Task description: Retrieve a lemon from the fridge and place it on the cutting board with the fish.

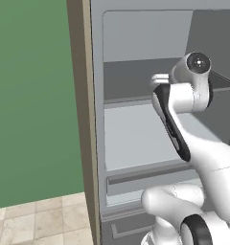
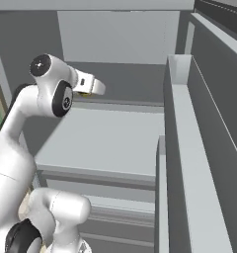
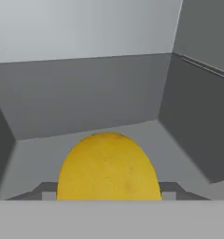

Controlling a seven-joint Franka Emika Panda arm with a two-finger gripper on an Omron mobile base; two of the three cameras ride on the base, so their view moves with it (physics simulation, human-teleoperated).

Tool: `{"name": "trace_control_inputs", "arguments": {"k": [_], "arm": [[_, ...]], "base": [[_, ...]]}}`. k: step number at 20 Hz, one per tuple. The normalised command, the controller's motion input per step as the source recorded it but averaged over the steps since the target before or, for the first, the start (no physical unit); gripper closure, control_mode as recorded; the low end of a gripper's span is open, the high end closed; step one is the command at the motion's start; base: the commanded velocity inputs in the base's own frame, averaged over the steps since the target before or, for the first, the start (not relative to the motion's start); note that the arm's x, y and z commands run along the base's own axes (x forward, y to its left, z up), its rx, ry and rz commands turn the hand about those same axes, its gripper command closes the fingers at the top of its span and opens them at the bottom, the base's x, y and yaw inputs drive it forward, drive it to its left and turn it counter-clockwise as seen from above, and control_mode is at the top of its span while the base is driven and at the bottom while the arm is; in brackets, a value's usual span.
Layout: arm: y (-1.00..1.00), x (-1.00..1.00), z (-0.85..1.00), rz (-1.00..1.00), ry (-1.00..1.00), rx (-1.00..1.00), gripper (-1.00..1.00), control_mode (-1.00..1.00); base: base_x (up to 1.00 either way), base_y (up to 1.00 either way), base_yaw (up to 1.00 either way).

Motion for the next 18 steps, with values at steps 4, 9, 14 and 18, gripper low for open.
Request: {"name": "trace_control_inputs", "arguments": {"k": [4,9,14,18], "arm": [[-0.08,-0.95,0.61,0.00,0.00,0.04,1.00,-1.00],[0.01,-1.00,0.35,0.01,0.09,0.01,1.00,-1.00],[0.13,-1.00,-0.07,0.00,0.14,0.00,1.00,-1.00],[0.14,-1.00,-0.39,0.00,0.02,0.00,1.00,-1.00]], "base": [[0.00,0.00,0.00],[0.00,0.00,0.00],[0.00,0.00,0.00],[0.00,0.00,0.00]]}}
